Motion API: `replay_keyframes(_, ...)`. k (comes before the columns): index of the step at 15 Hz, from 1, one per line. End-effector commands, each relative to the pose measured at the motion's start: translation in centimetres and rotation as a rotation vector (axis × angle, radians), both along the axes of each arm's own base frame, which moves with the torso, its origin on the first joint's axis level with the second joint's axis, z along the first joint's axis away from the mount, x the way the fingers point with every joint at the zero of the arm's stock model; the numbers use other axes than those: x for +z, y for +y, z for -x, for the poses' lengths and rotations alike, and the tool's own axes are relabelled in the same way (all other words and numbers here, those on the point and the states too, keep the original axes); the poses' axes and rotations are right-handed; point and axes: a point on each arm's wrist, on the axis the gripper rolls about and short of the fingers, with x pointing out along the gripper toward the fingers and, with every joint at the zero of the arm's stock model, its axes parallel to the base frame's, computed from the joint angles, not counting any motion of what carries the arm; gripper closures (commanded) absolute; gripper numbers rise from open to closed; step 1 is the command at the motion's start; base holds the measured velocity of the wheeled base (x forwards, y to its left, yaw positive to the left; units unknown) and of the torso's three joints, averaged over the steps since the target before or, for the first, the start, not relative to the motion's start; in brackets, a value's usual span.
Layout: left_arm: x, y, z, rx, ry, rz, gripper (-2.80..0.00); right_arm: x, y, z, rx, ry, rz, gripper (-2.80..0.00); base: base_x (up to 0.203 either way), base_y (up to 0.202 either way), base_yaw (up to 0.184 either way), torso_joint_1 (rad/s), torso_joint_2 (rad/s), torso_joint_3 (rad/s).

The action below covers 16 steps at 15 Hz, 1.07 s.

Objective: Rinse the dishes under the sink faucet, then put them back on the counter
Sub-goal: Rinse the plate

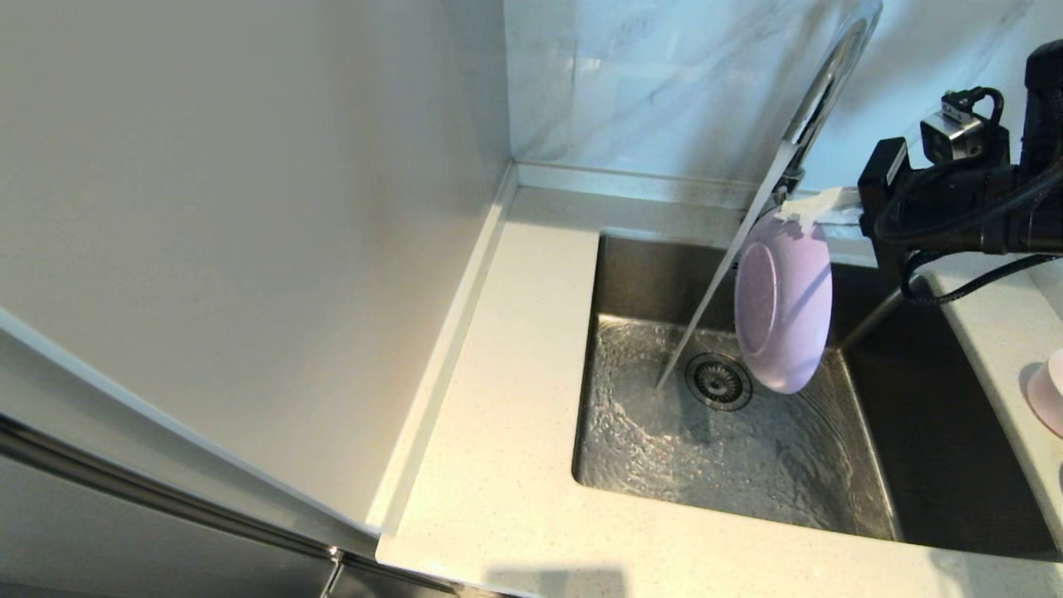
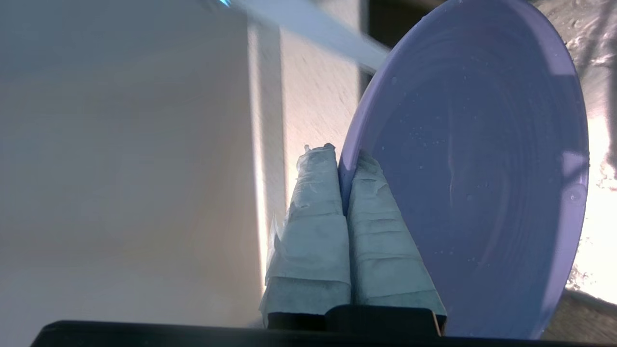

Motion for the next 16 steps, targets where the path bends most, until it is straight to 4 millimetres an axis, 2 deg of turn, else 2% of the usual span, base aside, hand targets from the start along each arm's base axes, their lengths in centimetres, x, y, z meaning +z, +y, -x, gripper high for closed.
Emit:
replay_keyframes(1, 0.0, 0.0, 0.0, 0.001, 0.000, 0.000, 0.00, 0.4, -0.9, -0.8, -0.058, 0.003, -0.087, 0.00, 0.000, 0.000, 0.000, 0.000, 0.00, 0.000)
replay_keyframes(4, 0.0, 0.0, 0.0, 0.001, 0.000, 0.000, 0.00, 0.4, -4.5, -0.9, -0.205, 0.032, -0.220, 0.00, 0.000, 0.000, 0.000, 0.000, 0.00, 0.000)
replay_keyframes(7, 0.0, 0.0, 0.0, 0.001, 0.000, 0.000, 0.00, -1.1, -7.6, -1.1, -0.299, 0.005, -0.304, 0.00, 0.000, 0.000, 0.000, 0.000, 0.00, 0.000)
replay_keyframes(12, 0.0, 0.0, 0.0, 0.000, 0.000, 0.000, 0.00, -1.6, -7.9, -2.3, -0.207, 0.023, -0.530, 0.00, 0.000, 0.000, 0.000, 0.000, 0.00, 0.000)
replay_keyframes(16, 0.0, 0.0, 0.0, -0.001, 0.000, 0.000, 0.00, -1.6, -7.9, -2.3, -0.172, 0.022, -0.575, 0.00, 0.000, 0.000, 0.000, 0.000, 0.00, 0.000)
